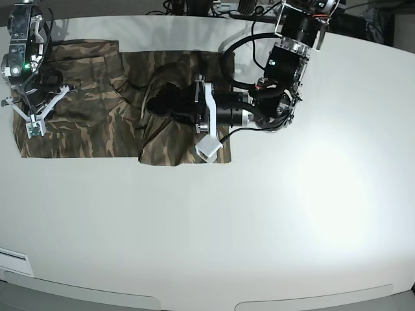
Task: Fold the T-shirt properly
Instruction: 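Lift the strip's end with the left gripper and fold it toward the right gripper, then press the folded layer flat with the left gripper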
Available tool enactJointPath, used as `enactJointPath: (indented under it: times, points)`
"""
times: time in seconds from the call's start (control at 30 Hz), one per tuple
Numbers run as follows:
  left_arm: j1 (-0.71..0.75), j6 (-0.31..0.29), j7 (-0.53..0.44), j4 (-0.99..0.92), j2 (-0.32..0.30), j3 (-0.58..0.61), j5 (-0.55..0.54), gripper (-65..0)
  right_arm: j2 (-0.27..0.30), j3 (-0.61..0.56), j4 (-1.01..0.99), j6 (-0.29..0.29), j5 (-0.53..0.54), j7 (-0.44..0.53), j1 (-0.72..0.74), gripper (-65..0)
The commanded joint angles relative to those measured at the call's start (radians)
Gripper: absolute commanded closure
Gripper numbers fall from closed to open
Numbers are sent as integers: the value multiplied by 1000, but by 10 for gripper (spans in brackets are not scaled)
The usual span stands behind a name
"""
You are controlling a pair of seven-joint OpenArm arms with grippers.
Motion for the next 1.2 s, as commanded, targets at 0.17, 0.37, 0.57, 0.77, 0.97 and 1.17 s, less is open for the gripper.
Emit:
enactJointPath:
  times: [0.17,0.37,0.57,0.77,0.97,1.17]
  points:
    - [-66,-15,94,19,8,-78,-21,0,8,-1,3,18,19,-35,-6,-17]
    - [-77,-15,105,19,-5,-226,70,0,8,-1,3,18,19,-37,-6,-17]
    - [-68,-15,103,18,-5,-118,184,0,8,-1,3,18,19,-37,-5,-17]
    - [-67,37,18,18,-5,-5,451,0,8,-1,3,18,19,-56,-6,-17]
    - [-67,148,-97,18,-5,60,718,0,8,-1,3,2,19,-60,-5,-18]
    - [-58,177,-130,5,-6,158,835,0,9,-1,3,2,19,-61,-2,-49]
